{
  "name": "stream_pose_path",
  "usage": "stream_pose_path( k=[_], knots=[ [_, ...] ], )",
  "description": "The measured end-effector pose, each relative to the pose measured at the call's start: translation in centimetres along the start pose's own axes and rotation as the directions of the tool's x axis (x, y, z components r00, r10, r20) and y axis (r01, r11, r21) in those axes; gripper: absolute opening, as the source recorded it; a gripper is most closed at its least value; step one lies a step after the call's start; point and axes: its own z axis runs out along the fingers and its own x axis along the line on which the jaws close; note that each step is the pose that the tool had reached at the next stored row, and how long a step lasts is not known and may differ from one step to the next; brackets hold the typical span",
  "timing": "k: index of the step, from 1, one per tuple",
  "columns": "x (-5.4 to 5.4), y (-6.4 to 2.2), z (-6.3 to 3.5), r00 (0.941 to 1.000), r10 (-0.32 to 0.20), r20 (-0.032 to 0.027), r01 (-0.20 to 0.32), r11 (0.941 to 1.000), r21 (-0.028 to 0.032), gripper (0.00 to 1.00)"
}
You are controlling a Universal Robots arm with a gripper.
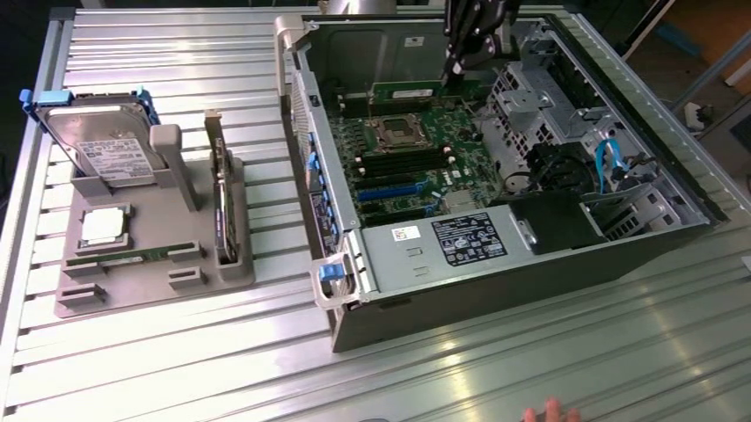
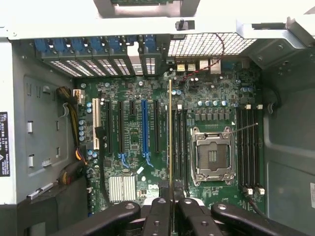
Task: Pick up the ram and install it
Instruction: 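Insert the ram into the slot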
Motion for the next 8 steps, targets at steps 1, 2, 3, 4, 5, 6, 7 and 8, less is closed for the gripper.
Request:
stream_pose_path(
  k=[1,2,3,4,5,6,7,8],
  knots=[
    [-0.14,0.00,0.06,1.0000,0.000,0.0003,0.000,1.0000,0.0000,0.12],
    [-0.20,0.00,0.10,1.0000,0.000,0.0003,0.000,1.0000,0.0001,0.12],
    [-0.22,0.00,0.14,1.0000,0.000,0.0002,0.000,1.0000,0.0001,0.12],
    [-0.22,-0.01,0.22,1.0000,0.000,0.0002,0.000,1.0000,0.0001,0.12],
    [-0.22,-0.01,0.36,1.0000,0.000,0.0003,0.000,1.0000,0.0001,0.12],
    [-0.22,-0.01,0.49,1.0000,0.000,0.0002,0.000,1.0000,0.0000,0.12],
    [-0.22,-0.02,0.64,1.0000,0.000,0.0002,0.000,1.0000,0.0001,0.12],
    [-0.21,-0.03,0.80,1.0000,0.000,0.0001,0.000,1.0000,0.0000,0.12]
  ],
)
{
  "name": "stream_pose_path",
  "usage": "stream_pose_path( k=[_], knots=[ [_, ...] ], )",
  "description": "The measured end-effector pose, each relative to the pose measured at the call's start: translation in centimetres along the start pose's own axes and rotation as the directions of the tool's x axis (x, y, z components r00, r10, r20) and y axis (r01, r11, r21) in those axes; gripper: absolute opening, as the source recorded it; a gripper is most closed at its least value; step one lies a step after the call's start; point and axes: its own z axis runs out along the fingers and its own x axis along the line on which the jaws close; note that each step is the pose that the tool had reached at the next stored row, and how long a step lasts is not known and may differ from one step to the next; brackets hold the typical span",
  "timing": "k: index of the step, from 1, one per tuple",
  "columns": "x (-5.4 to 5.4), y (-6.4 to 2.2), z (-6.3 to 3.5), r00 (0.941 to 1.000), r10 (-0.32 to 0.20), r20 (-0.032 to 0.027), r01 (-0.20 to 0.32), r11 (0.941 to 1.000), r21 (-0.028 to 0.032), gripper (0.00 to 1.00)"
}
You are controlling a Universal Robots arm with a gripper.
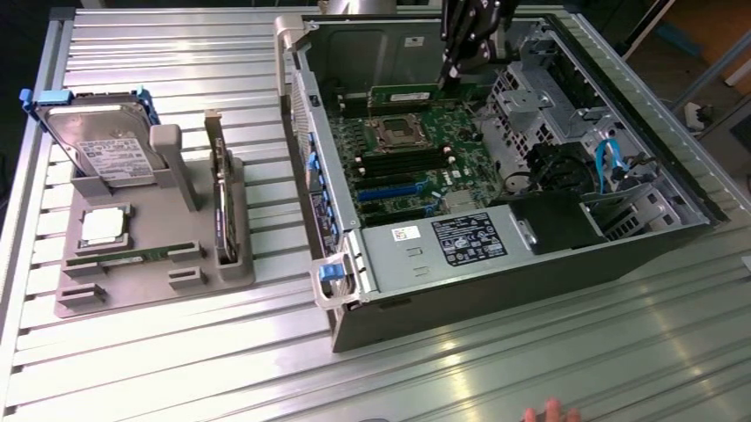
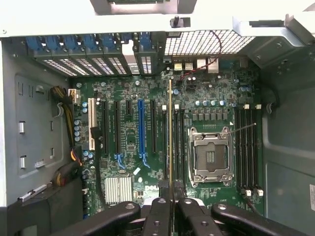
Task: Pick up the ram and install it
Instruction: 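Insert the ram into the slot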
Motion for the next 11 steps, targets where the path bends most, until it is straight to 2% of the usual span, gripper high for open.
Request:
stream_pose_path(
  k=[11],
  knots=[
    [0.0,-0.08,1.82,1.0000,0.001,0.0000,-0.001,1.0000,0.0001,0.12]
  ],
)
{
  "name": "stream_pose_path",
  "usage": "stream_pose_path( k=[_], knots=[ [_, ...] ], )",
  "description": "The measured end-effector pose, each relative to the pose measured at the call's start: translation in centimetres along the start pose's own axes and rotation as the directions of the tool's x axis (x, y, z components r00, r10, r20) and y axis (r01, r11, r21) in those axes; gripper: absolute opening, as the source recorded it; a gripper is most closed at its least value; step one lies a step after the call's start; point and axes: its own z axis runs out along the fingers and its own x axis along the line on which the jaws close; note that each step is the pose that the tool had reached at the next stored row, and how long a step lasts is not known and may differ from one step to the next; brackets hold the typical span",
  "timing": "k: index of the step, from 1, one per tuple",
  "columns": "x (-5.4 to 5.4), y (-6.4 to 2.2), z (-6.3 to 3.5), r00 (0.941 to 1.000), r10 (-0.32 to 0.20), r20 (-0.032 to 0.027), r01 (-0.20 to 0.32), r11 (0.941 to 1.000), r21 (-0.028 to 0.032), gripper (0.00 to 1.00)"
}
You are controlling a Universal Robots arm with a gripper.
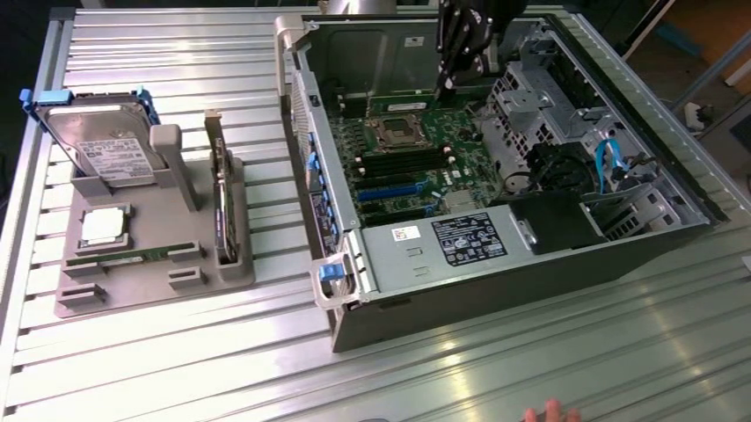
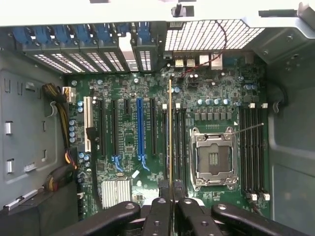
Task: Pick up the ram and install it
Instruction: 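Insert the ram into the slot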
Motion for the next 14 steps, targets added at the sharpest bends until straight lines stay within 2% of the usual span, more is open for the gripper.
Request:
stream_pose_path(
  k=[8,14],
  knots=[
    [0.01,-0.05,1.07,1.0000,0.000,0.0001,0.000,1.0000,0.0004,0.12],
    [0.01,-0.08,1.10,1.0000,0.001,0.0001,-0.001,1.0000,0.0004,0.12]
  ],
)
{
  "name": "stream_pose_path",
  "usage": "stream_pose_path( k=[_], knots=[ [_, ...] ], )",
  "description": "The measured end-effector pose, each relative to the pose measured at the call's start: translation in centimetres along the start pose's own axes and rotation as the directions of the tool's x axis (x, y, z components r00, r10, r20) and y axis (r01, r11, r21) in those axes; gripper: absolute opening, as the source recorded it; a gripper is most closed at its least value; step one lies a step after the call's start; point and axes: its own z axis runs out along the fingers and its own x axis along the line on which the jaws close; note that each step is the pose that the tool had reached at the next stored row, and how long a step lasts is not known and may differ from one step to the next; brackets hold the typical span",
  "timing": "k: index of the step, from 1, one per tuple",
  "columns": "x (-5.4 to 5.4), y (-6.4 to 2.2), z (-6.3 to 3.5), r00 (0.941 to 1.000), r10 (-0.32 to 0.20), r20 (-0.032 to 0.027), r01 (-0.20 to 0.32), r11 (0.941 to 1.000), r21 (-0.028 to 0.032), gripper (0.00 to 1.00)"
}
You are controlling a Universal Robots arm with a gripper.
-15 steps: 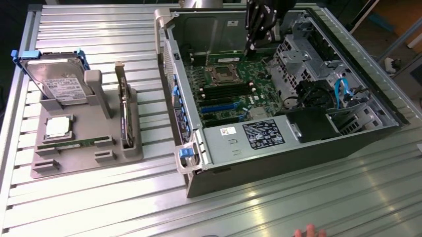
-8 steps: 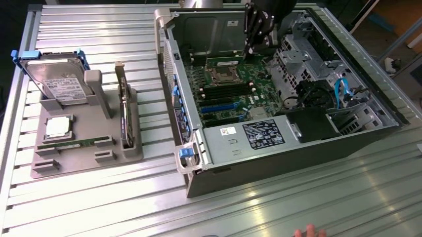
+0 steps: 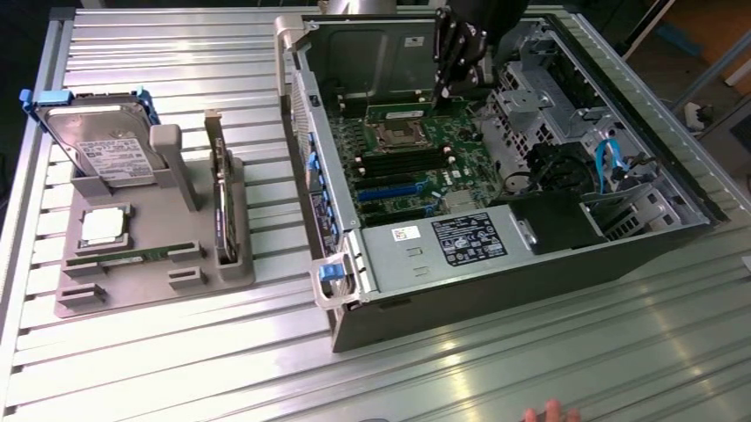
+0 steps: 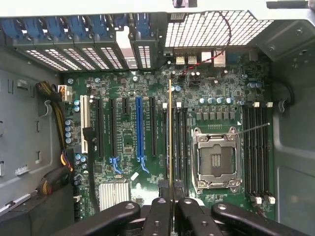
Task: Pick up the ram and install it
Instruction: 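Insert the ram into the slot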
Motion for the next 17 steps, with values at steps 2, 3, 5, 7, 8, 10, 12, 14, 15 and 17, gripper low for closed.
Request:
stream_pose_path(
  k=[2,3,5,7,8,10,12,14,15,17],
  knots=[
    [0.0,-0.20,0.00,1.0000,0.000,0.0002,0.000,1.0000,0.0001,0.12],
    [0.0,-0.38,-0.01,1.0000,0.000,0.0001,0.000,1.0000,0.0001,0.12],
    [0.0,-0.73,-0.03,1.0000,0.000,0.0000,0.000,1.0000,0.0000,0.12],
    [0.0,-1.19,-0.05,1.0000,0.000,0.0001,0.000,1.0000,0.0000,0.12],
    [0.0,-1.31,-0.05,1.0000,0.000,0.0000,0.000,1.0000,0.0000,0.12],
    [0.0,-1.33,-0.05,1.0000,0.000,0.0000,0.000,1.0000,0.0000,0.12],
    [-0.1,-1.33,-0.03,1.0000,0.000,0.0001,0.000,1.0000,0.0000,0.12],
    [0.0,-1.34,0.12,1.0000,0.000,0.0001,0.000,1.0000,0.0005,0.12],
    [0.0,-1.34,0.24,1.0000,0.000,0.0001,0.000,1.0000,0.0007,0.12],
    [0.0,-1.35,0.45,1.0000,0.000,0.0001,0.000,1.0000,0.0012,0.12]
  ],
)
